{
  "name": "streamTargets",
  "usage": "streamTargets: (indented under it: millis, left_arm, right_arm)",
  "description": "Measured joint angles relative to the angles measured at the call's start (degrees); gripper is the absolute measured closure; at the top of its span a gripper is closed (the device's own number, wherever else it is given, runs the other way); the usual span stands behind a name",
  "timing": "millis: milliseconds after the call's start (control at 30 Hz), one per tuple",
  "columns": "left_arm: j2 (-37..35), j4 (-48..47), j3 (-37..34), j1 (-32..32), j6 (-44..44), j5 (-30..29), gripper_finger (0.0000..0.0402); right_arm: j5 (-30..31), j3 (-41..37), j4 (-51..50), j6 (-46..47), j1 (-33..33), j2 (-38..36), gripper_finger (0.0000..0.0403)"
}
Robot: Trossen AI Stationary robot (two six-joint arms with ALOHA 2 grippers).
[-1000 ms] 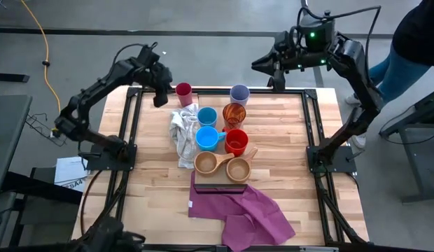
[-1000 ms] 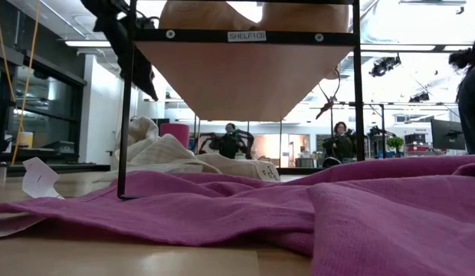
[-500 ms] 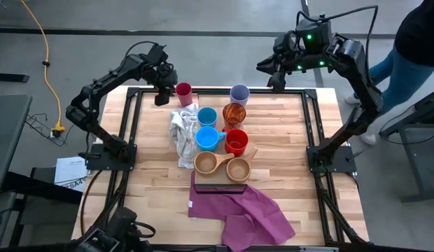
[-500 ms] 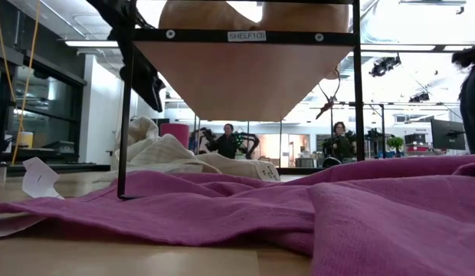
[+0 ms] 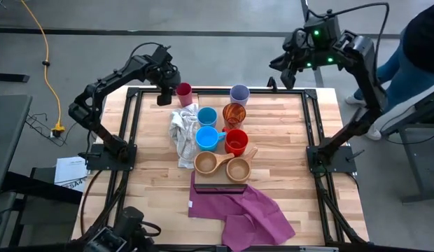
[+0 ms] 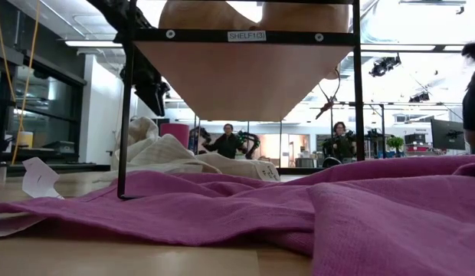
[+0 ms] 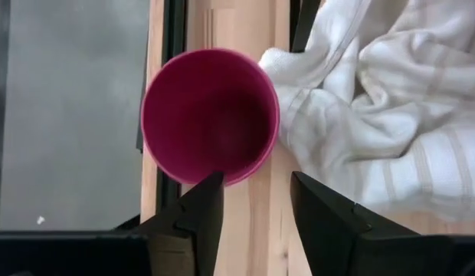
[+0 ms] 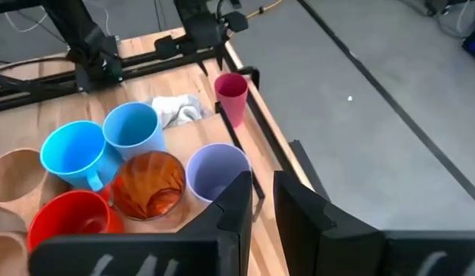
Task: Stack small to large cups/mugs on shelf
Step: Put the pink cup on the shelf
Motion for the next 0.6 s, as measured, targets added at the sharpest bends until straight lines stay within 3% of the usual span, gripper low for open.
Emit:
streamTargets:
  millis: [600]
  left_arm:
    - [3.97,1.35,-0.04,-3.03,1.90,-1.02,0.0263]
  right_arm:
    - [-0.67,0.02,1.23,-1.00,-0.71,-1.05,0.0357]
